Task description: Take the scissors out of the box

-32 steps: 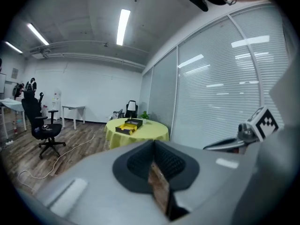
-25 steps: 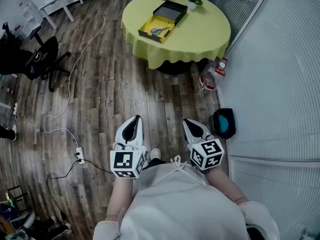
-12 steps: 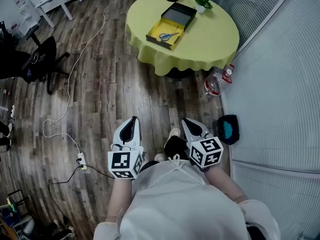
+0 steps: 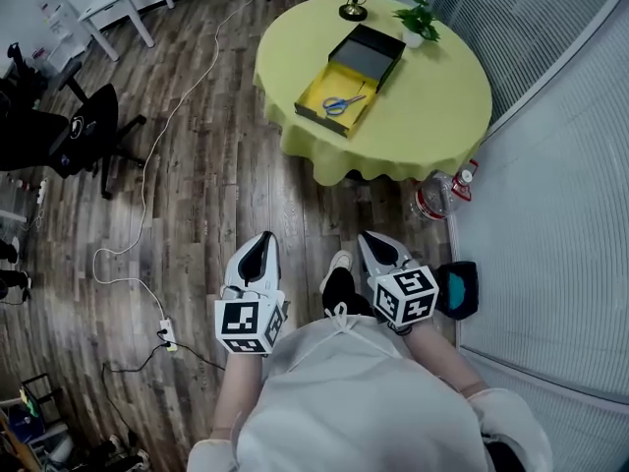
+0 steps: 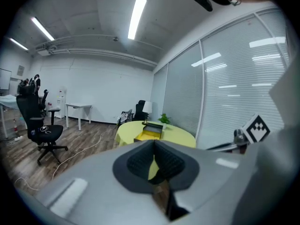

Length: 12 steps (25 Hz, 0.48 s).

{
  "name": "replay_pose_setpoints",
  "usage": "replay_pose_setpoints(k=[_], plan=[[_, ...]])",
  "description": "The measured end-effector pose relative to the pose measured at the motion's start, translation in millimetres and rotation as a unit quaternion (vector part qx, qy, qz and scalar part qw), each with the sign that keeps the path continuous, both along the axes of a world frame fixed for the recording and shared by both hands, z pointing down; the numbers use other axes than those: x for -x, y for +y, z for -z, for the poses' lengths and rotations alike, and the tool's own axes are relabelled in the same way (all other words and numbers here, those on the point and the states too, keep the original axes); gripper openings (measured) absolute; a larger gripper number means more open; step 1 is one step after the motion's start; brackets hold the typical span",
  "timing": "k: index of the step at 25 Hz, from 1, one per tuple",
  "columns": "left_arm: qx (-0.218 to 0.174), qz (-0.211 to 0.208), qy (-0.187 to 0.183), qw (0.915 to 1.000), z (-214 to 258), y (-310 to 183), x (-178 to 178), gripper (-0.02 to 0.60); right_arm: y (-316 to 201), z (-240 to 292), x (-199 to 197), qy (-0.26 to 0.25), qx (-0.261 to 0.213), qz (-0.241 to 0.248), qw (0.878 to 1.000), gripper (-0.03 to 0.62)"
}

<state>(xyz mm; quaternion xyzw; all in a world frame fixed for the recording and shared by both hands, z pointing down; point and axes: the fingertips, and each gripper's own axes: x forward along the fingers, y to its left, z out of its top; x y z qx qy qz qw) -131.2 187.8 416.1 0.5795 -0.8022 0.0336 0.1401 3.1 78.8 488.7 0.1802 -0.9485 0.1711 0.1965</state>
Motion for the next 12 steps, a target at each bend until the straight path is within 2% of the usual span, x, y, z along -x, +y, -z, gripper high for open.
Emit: replay_pose_setpoints(k=[5, 12], plan=[[0.01, 0.001, 0.002, 1.0, -2, -84, 31, 0.006, -88, 5, 33, -0.005, -0.005, 0.001, 1.0, -0.002], [0.04, -0.045, -0.007, 0.9982, -15, -208, 56, 0.006, -199, -4, 57, -0.007, 0.004, -0.016, 1.0, -0.002]])
